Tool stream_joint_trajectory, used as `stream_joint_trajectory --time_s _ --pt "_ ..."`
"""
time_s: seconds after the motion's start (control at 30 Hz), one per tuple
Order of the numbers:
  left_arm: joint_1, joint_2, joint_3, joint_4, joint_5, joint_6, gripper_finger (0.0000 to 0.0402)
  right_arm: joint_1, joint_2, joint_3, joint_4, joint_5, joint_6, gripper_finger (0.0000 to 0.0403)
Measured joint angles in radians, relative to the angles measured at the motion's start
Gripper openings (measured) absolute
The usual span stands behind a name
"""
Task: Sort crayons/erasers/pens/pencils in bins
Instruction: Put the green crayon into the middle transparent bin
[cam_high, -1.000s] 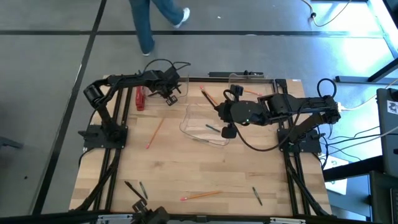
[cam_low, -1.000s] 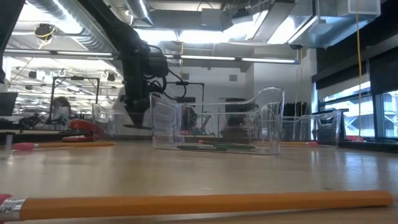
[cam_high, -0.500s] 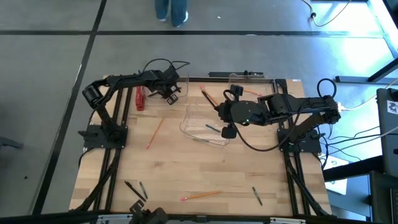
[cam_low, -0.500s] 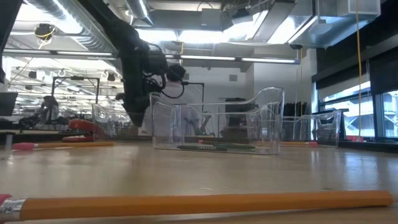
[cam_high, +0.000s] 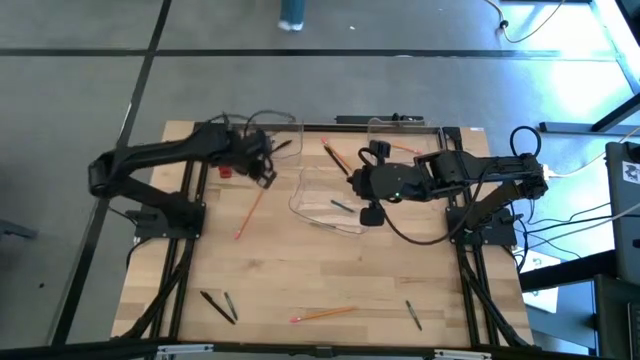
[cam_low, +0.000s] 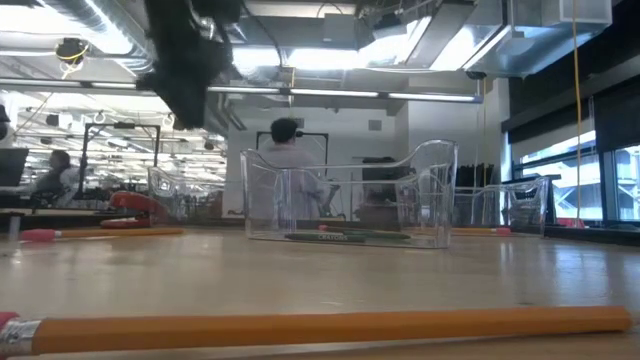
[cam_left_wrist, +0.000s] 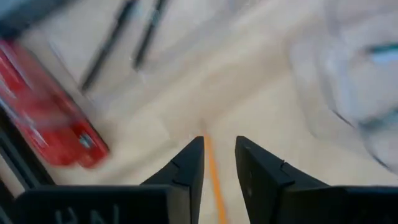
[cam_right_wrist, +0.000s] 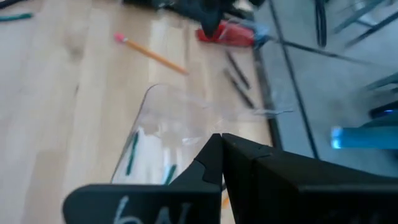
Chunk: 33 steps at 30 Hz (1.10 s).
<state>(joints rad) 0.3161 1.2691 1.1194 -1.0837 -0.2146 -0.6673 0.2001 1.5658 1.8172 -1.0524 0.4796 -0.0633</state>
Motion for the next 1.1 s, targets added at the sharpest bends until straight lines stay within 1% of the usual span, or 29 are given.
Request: stream_joint_trajectory --time_s 0.1,0.2,0.33,0.43,0.57,0.67,0.73,0.9,1.0,1.1 --pt "-0.132 -0.046 0.0 -0.058 0.002 -0.173 0.0083 0.0 0.0 0.0 -0.033 -0.035 0.006 0.0005" --pt "-0.264 -0.06 0.0 -0.099 0.03 -0.344 0.0083 0.001 0.0 0.0 -0.056 -0.038 0.007 0.0005" --pt "-0.423 -0.05 -0.002 -0.114 0.038 -0.487 0.0083 0.0 0.0 0.0 -0.058 -0.037 0.006 0.0005" --pt "-0.495 -0.029 -0.008 -0.115 0.071 -0.602 0.0083 0.0 0.0 0.0 -0.059 -0.04 0.005 0.0005" --pt "-0.559 -0.01 -0.008 -0.114 0.084 -0.728 0.0083 0.0 0.0 0.0 -0.067 -0.106 -0.014 0.0005" --pt "-0.587 0.003 -0.008 -0.114 0.109 -0.793 0.0083 0.0 0.0 0.0 -0.07 -0.204 -0.034 0.0005" --pt "-0.602 0.005 -0.008 -0.113 0.116 -0.811 0.0083 0.0 0.0 0.0 -0.074 -0.276 -0.053 0.0005" --pt "-0.631 0.01 -0.008 -0.113 0.113 -0.847 0.0083 0.0 0.0 0.0 -0.113 -0.392 -0.077 0.0005" --pt "-0.657 0.01 -0.008 -0.112 0.116 -0.849 0.0083 0.004 0.0 0.0 -0.162 -0.432 -0.051 0.0005" --pt "-0.691 0.01 -0.008 -0.112 0.153 -0.898 0.0083 0.023 0.0 -0.006 -0.2 -0.426 0.035 0.0005"
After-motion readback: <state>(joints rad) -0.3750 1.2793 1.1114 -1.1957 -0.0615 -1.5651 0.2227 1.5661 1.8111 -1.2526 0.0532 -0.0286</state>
